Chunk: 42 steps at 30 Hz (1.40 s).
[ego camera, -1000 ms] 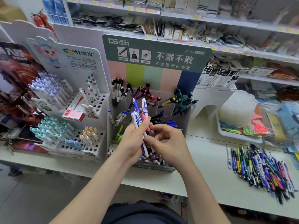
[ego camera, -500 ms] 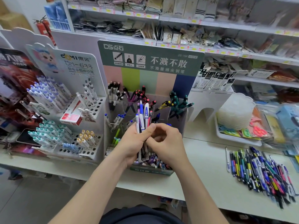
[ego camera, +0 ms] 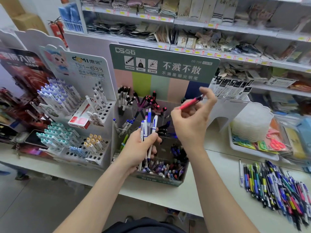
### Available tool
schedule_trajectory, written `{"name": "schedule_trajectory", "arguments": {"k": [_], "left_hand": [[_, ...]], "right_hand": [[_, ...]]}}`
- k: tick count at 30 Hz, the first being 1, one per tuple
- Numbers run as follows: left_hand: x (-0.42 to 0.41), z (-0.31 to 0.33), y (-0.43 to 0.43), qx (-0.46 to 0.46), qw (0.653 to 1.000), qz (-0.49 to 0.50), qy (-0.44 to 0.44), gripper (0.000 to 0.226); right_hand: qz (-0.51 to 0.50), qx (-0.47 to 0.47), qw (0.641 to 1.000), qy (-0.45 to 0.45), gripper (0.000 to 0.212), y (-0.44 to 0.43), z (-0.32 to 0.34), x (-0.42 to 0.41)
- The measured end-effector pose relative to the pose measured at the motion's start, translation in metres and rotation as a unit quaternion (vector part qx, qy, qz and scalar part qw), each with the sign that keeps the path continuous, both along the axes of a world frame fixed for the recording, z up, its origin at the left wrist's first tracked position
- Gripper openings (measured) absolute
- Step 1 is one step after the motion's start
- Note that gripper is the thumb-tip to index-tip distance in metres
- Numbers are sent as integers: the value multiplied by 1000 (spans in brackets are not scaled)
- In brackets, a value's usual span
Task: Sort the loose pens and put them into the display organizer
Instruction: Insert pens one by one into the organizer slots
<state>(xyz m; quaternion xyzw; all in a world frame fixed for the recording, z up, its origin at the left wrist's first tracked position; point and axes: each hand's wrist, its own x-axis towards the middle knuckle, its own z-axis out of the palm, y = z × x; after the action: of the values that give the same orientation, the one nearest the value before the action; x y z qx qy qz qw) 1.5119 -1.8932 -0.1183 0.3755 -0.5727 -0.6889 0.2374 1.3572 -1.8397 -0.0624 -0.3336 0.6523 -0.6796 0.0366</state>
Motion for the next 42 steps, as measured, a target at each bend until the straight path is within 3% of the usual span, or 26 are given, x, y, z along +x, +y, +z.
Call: {"name": "schedule_trajectory", "arguments": {"k": [3,6,8,10,12,15,18,21,24,28,31,36,39,42], "left_hand": [[5,4,1,53,998,-35,29,24],[6,11,3,102,990,-39,87,28],[6,11,3,120,985,-31,120,31],[8,11,2,127,982,-32,138,32],[10,10,0,125,980,-32,148,34],[9,7,-2,124,979,-22,159,31],[8,3,-4,121,979,-38,161,21],[7,5,-4,102,981,-80,141,28],[4,6,-1,67,989,-97,85,22],[-2,-1,2,99,990,-87,49,29],[-6,-5,6,44,992,-122,11,27],[-14,-11,12,-24,997,-28,-62,30],[-13,-6,14,-2,999,3,-37,41],[-10,0,11,20,999,-40,10,56]], "right_hand": [[-15,7,989,145,57,-28,6,-16],[27,75,956,282,50,-52,-7,-29],[46,166,912,373,41,-62,-21,-33],[2,253,854,454,23,-64,-32,-34],[-24,291,831,473,28,-58,-35,-31],[-39,198,879,431,26,-35,-26,-14],[30,183,954,235,17,-9,-20,10],[171,261,950,-31,13,11,-28,22],[152,156,954,-204,9,20,-34,28],[66,18,986,-151,10,26,-31,28],[90,45,988,-118,18,26,-33,33],[70,56,994,-67,25,28,-36,43],[48,68,994,-68,20,30,-32,39],[105,112,984,-94,12,29,-34,36]]}}
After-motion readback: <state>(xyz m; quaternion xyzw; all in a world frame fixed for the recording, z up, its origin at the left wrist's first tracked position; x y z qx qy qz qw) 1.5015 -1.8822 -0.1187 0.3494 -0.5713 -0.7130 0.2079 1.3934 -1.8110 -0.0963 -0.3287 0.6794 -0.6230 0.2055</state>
